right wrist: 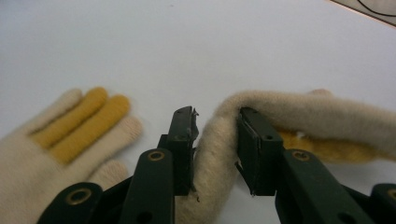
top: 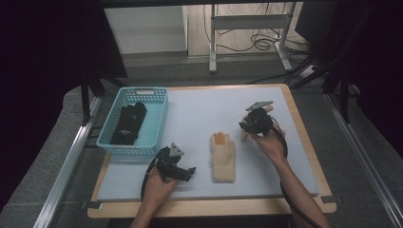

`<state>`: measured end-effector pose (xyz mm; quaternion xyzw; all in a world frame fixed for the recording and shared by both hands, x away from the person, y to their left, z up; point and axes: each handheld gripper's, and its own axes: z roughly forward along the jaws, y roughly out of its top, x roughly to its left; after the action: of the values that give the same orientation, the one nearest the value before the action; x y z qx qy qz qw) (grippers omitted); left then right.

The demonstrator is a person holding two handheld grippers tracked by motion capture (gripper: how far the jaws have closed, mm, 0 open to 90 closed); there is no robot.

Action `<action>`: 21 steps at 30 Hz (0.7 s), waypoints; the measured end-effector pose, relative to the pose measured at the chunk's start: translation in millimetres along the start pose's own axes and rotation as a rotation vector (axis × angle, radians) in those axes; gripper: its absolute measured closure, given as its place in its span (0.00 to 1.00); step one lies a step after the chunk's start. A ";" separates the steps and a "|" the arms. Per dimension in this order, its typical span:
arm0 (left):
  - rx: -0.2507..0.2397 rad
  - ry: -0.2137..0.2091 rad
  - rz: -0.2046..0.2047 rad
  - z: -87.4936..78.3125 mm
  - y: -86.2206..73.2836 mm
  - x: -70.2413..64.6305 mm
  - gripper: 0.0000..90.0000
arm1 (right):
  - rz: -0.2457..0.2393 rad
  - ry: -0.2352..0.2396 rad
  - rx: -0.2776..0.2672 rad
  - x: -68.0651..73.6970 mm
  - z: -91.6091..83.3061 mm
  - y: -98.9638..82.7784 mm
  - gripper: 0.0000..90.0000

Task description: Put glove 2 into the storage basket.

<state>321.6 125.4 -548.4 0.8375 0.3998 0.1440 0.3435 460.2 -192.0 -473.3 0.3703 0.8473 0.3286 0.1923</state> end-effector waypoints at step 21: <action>-0.002 0.000 0.001 0.1 -0.1 0.0 0.01 | 0.012 0.065 -0.025 -2.1 27.7 18.5 0.57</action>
<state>321.6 125.4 -548.6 0.8373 0.3993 0.1445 0.3445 486.7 -172.7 -479.9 0.3621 0.8466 0.3524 0.1672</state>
